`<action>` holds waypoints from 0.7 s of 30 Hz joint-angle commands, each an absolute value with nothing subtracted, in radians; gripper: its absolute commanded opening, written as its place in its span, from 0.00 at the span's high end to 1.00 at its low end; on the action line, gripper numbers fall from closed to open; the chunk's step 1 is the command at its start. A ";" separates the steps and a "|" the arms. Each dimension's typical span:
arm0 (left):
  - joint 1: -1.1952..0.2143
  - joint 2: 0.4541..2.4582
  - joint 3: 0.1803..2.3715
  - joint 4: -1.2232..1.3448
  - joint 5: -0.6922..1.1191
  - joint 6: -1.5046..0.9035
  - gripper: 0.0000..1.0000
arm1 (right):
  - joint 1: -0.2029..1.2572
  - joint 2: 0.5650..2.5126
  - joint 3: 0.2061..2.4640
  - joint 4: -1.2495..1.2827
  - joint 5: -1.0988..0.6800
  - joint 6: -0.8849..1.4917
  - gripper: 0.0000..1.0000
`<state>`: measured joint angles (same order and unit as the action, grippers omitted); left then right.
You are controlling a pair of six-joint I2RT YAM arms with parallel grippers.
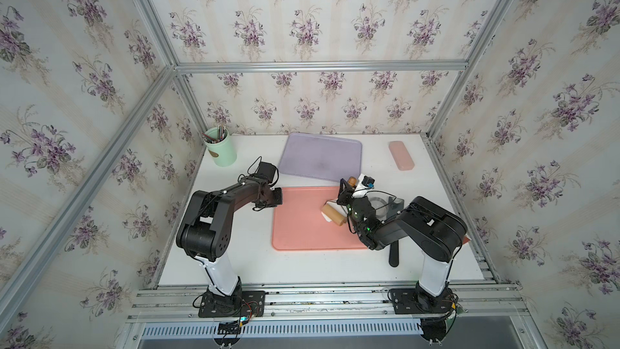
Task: Roll out the dumpling wrappers from the dough
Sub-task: Flatten out the dough on the work surface.
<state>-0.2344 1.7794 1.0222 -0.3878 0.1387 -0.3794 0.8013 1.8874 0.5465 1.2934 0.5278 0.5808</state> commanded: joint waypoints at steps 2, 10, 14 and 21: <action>-0.236 1.788 1.015 -0.486 0.133 -0.390 1.00 | 0.798 1.895 0.525 1.099 0.499 0.613 1.00; -0.236 1.776 1.009 -0.487 0.129 -0.389 1.00 | 0.645 1.802 0.490 1.025 0.559 0.531 1.00; -0.236 1.781 1.015 -0.494 0.123 -0.388 1.00 | 0.650 1.813 0.468 1.074 0.498 0.573 1.00; -0.236 1.767 1.015 -0.504 0.120 -0.385 1.00 | 0.494 1.803 0.506 0.980 0.465 0.643 1.00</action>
<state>-0.2371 1.7721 1.0214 -0.4065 0.1596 -0.3935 0.5510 1.8008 0.5072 1.1473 0.4419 0.6910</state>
